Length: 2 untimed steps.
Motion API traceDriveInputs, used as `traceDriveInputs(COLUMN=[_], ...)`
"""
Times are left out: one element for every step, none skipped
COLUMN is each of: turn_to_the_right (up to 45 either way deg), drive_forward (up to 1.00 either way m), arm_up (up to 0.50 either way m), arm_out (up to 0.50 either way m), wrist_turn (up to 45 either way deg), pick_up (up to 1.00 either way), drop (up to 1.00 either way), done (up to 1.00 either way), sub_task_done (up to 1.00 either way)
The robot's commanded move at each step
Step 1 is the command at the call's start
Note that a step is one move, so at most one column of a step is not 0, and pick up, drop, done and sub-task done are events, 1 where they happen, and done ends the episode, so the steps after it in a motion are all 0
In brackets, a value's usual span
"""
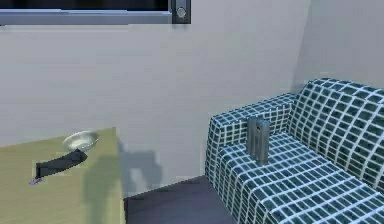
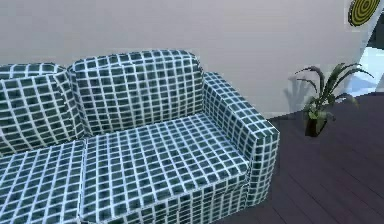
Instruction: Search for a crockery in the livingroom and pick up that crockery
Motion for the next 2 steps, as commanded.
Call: traceDriveInputs(turn_to_the_right=[0.0, -18.0], drive_forward=[0.5, 0.0], arm_up=[0.0, 0.0], arm_out=[0.0, 0.0], wrist_turn=[0.0, 0.0], pick_up=[0.0, 0.0], drop=[0.0, 0.0], done=[0.0, 0.0], sub_task_done=[0.0, 0.0])
